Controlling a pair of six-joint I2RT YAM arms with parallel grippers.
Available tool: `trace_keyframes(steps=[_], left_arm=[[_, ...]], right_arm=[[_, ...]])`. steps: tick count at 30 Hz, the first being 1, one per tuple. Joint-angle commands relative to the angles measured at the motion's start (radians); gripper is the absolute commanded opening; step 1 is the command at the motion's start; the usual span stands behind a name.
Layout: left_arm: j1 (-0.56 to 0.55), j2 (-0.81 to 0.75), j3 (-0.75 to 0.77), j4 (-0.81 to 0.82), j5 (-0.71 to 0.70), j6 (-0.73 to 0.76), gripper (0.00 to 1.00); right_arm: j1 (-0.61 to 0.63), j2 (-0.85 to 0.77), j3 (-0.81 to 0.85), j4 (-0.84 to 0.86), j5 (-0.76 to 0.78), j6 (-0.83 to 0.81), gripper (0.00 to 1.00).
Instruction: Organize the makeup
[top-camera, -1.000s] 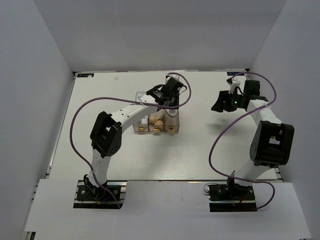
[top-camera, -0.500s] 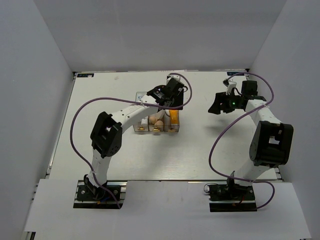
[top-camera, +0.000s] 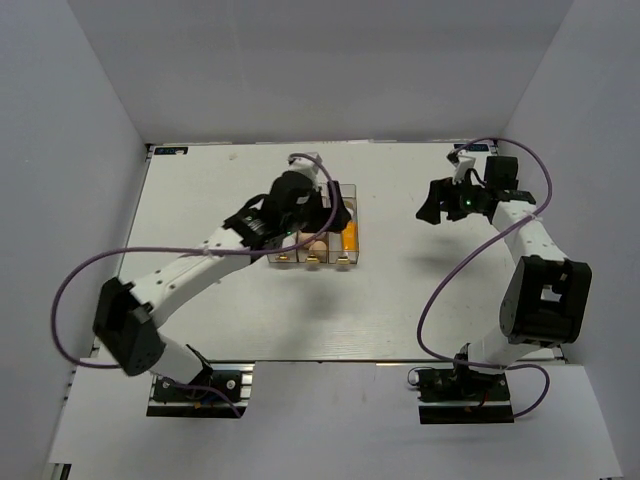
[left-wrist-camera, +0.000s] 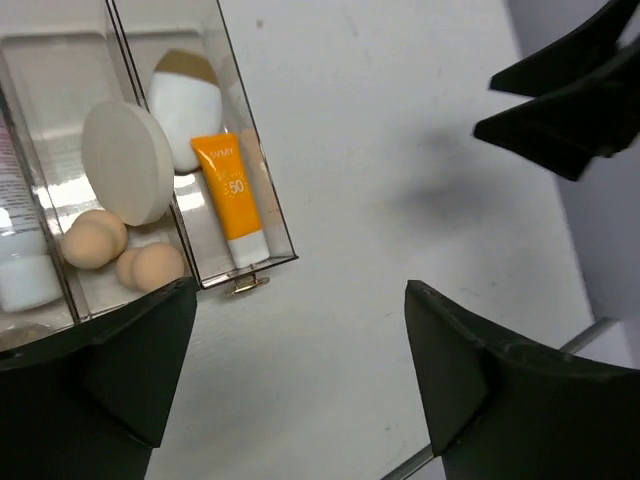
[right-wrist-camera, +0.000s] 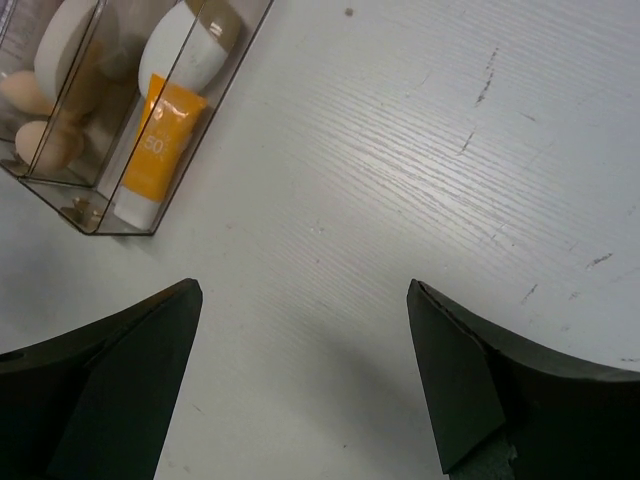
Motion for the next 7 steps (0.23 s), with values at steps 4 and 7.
trace_keyframes(steps=[4, 7], left_arm=[[0.037, -0.295, -0.160, 0.037, -0.061, -0.078, 0.98], [0.058, -0.378, -0.229, 0.019, -0.107, -0.101, 0.98]], right_arm=[[-0.004, -0.056, 0.043, 0.081, 0.090, 0.121, 0.89], [-0.012, -0.089, 0.019, 0.146, 0.102, 0.125, 0.89]])
